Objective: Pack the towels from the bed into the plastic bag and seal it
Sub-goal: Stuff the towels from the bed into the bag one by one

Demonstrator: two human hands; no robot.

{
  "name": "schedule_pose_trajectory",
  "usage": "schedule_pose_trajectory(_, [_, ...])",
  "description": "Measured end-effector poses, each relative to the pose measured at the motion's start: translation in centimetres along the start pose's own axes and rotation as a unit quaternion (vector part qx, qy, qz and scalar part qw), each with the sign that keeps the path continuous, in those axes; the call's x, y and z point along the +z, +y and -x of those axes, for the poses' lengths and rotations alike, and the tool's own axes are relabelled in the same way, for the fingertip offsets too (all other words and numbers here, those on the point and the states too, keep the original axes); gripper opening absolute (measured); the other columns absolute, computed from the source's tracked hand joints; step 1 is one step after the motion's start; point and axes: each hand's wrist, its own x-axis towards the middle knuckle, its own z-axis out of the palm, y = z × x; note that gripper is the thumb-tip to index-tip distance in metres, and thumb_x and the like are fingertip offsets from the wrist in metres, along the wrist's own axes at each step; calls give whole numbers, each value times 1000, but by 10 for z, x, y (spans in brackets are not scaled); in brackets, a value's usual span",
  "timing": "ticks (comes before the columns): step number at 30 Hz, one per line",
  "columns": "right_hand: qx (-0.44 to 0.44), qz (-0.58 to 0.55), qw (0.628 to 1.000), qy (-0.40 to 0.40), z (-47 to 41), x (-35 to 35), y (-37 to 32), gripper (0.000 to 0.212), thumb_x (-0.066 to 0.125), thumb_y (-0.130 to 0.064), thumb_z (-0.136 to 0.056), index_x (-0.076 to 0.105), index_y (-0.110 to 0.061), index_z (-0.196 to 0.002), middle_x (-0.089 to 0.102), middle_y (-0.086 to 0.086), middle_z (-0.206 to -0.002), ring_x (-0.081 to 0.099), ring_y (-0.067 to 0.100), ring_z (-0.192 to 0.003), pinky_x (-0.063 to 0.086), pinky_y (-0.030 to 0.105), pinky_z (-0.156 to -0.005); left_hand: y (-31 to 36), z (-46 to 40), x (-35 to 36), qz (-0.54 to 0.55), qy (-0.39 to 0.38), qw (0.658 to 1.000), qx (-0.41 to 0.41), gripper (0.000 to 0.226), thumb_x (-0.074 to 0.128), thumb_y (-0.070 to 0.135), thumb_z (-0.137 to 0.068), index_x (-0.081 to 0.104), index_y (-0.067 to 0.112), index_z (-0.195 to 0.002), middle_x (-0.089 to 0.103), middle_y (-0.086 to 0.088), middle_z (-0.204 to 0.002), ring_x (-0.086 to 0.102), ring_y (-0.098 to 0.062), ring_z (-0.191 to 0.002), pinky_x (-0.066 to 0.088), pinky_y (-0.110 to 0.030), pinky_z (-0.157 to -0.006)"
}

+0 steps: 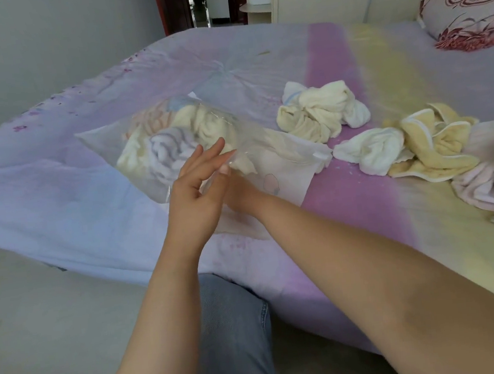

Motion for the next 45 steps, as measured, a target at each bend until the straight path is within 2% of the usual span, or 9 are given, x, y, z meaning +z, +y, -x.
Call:
schedule_pose_trajectory(7, [19, -16, 1000, 17, 56, -30, 2, 45, 44, -11, -93, 48, -21, -137, 49, 11, -139, 49, 30, -122, 36, 34, -107, -4, -2, 5, 24, 25, 999, -13, 27, 55, 21, -97, 66, 41, -111, 56, 16, -136, 36, 3, -136, 29, -39, -117])
schedule_pose_trajectory(14, [43, -152, 946, 284, 151, -71, 64, 36, 46, 6, -85, 69, -17, -101, 64, -5, -101, 64, 14, -86, 47, 17, -78, -2, 2, 20, -32, 57, 998, 0, 26, 54, 21, -97, 64, 38, -113, 60, 14, -130, 44, -4, -132, 33, -36, -114])
schedule_pose_trajectory(17, [95, -73, 929, 349, 145, -106, 103, 34, 49, 5, -83, 68, -13, -105, 40, 5, -138, 53, 9, -103, 44, 27, -98, 1, 2, 26, -36, 84, 996, -7, 25, 55, 19, -95, 65, 38, -110, 63, 14, -124, 50, 1, -124, 38, -27, -109])
schedule_pose_trajectory(22, [290, -41, 942, 166, 105, -146, 169, 48, 64, -23, -86, 55, -19, -133, -29, 7, -156, 17, 14, -147, 22, 28, -117, 3, 5, 29, -32, 101, 994, -30, 24, 55, 19, -95, 69, 29, -113, 65, 14, -120, 54, 5, -117, 42, -21, -103])
schedule_pose_trajectory(28, [323, 12, 937, 132, 96, -146, 165, 72, 64, -37, -74, 40, -7, -135, 39, 22, -145, 45, 34, -127, 41, 38, -97, 4, 6, 27, -5, 108, 993, -51, 25, 54, 22, -97, 69, 25, -117, 67, 13, -118, 57, 2, -116, 44, -21, -102])
schedule_pose_trajectory(32, [267, 38, 949, 162, 124, -138, 115, 47, 59, -17, -89, 47, -9, -134, 56, 15, -132, 53, 32, -119, 41, 33, -92, 6, 6, 29, 9, 114, 992, -53, 25, 53, 21, -98, 68, 21, -118, 68, 11, -119, 58, -3, -116, 44, -29, -105])
schedule_pose_trajectory(38, [176, -37, 983, -48, 178, -139, 46, 28, 66, -18, -84, 67, -17, -111, 68, 0, -94, 63, 8, -63, 49, 24, -61, 4, 9, 31, 10, 120, 991, -52, 26, 52, 21, -98, 68, 21, -118, 68, 10, -119, 58, -6, -116, 44, -33, -106])
schedule_pose_trajectory(42, [139, 252, 956, -56, 173, -145, 55, 74, 72, -42, -74, 39, -36, -140, 30, 4, -148, 35, 28, -132, 36, 39, -103, 2, 10, 32, 8, 120, 991, -51, 26, 52, 22, -98, 68, 20, -118, 67, 10, -119, 57, -2, -117, 43, -35, -107])
schedule_pose_trajectory(45, [148, 202, 954, -162, 160, -131, 80, 112, 77, -55, -60, 14, -34, -150, 4, 4, -160, 14, 31, -145, 28, 47, -114, 1, 12, 31, 3, 117, 992, -47, 26, 51, 22, -99, 68, 20, -119, 67, 9, -120, 56, -1, -118, 43, -34, -107])
